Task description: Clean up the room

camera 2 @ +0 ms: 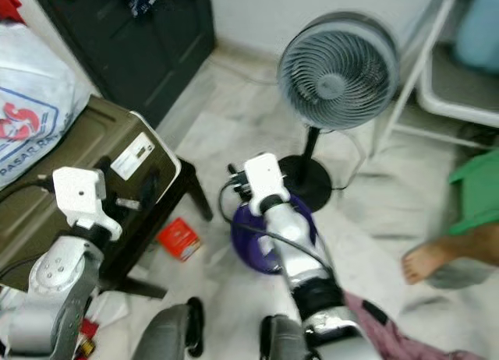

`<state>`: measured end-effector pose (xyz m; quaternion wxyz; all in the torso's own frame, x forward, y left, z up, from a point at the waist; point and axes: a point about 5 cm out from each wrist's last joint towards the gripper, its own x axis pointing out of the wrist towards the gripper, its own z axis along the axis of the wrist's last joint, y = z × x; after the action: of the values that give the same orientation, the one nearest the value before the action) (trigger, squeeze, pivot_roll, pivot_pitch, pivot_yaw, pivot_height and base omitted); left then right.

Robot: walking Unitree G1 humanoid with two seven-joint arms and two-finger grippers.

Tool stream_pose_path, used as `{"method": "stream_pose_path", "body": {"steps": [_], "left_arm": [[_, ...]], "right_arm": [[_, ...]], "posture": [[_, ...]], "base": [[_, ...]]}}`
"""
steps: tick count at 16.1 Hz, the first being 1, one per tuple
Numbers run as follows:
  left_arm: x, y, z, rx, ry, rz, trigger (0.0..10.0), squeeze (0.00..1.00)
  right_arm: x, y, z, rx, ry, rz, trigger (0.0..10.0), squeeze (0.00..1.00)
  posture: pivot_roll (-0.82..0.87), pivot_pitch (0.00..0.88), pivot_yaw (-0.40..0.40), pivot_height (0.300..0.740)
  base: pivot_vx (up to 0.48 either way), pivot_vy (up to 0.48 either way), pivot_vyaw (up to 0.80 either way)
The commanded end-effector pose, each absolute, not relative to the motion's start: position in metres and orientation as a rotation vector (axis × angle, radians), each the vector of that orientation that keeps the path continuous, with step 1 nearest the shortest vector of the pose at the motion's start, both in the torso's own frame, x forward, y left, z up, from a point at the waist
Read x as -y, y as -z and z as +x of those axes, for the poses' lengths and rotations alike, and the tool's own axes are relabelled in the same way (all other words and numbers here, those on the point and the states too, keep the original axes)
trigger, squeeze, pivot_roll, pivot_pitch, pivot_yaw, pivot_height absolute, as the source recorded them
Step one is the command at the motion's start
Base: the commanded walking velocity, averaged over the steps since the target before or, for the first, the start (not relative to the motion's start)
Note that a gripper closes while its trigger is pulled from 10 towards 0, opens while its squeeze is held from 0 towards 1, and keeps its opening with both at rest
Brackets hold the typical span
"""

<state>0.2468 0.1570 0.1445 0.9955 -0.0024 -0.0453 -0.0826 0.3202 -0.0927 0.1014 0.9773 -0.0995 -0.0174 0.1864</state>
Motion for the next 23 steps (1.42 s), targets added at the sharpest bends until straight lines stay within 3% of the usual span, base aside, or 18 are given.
{"method": "stream_pose_path", "body": {"steps": [1,3,4,5,6,9,11,13,14,15,16,18,21,23], "left_arm": [[-0.163,-0.141,0.249,0.098,0.123,-0.004,10.0,0.0],[-0.164,-0.144,0.263,0.132,0.078,-0.025,10.0,0.0],[-0.166,-0.146,0.268,0.151,0.056,-0.017,10.0,0.0],[-0.168,-0.147,0.271,0.158,0.035,0.0,10.0,0.0],[-0.172,-0.146,0.277,0.164,-0.002,0.015,10.0,0.0],[-0.173,-0.151,0.284,0.204,-0.024,0.038,10.0,0.0],[-0.177,-0.149,0.285,0.205,-0.035,0.024,10.0,0.0],[-0.184,-0.139,0.274,0.194,0.022,-0.033,10.0,0.0],[-0.187,-0.136,0.271,0.185,0.006,-0.037,10.0,0.0],[-0.195,-0.122,0.26,0.14,-0.036,-0.049,10.0,0.0],[-0.195,-0.117,0.257,0.126,-0.044,-0.044,10.0,0.0],[-0.189,-0.115,0.258,0.123,-0.027,-0.055,10.0,0.0],[-0.181,-0.111,0.261,0.12,-0.005,-0.068,10.0,0.0],[-0.169,-0.11,0.262,0.118,0.017,-0.078,10.0,0.0]], "right_arm": [[0.095,-0.112,0.316,0.1,-0.411,-0.227,10.0,1.0],[0.112,-0.117,0.315,0.129,-0.445,-0.278,10.0,1.0],[0.117,-0.117,0.312,0.13,-0.452,-0.287,10.0,0.93],[0.12,-0.117,0.313,0.134,-0.438,-0.296,10.0,0.59],[0.123,-0.118,0.318,0.118,-0.409,-0.293,10.0,0.0],[0.123,-0.122,0.331,0.057,-0.35,-0.222,10.0,0.0],[0.121,-0.134,0.337,0.128,-0.262,-0.21,10.0,0.0],[0.134,-0.136,0.327,0.148,-0.163,-0.108,10.0,0.0],[0.14,-0.134,0.323,0.149,-0.153,-0.116,10.0,0.0],[0.164,-0.123,0.302,0.141,-0.099,-0.192,10.0,0.0],[0.171,-0.117,0.288,0.106,-0.141,-0.065,10.0,0.0],[0.185,-0.113,0.274,0.081,-0.087,-0.118,10.0,0.0],[0.191,-0.112,0.267,0.061,-0.035,-0.18,10.0,0.0],[0.19,-0.122,0.277,0.057,0.014,-0.117,10.0,0.0]], "posture": [[0.1,0.071,0.009,0.74],[0.08,0.007,-0.014,0.74],[0.08,0.0,-0.029,0.74],[0.08,0.0,-0.036,0.74],[0.07,0.0,-0.046,0.74],[0.08,0.0,-0.06,0.74],[0.07,0.0,-0.05,0.74],[0.05,0.0,-0.038,0.74],[0.04,0.0,-0.033,0.74],[0.03,0.0,-0.025,0.74],[0.02,0.0,-0.02,0.74],[0.0,0.0,-0.009,0.74],[-0.03,0.0,0.01,0.74],[-0.02,0.0,0.015,0.74]], "base": [[0.0,0.0,0.0],[0.0,0.0,0.0],[0.0,0.0,0.0],[0.0,0.0,0.0],[0.0,0.0,0.0],[0.0,0.0,0.0],[0.0,0.0,0.0],[0.0,0.0,0.0],[0.0,0.0,0.0],[0.0,0.0,0.0],[0.0,0.0,0.0],[0.0,0.0,0.0],[0.0,0.0,0.0],[0.0,0.0,0.0]]}}
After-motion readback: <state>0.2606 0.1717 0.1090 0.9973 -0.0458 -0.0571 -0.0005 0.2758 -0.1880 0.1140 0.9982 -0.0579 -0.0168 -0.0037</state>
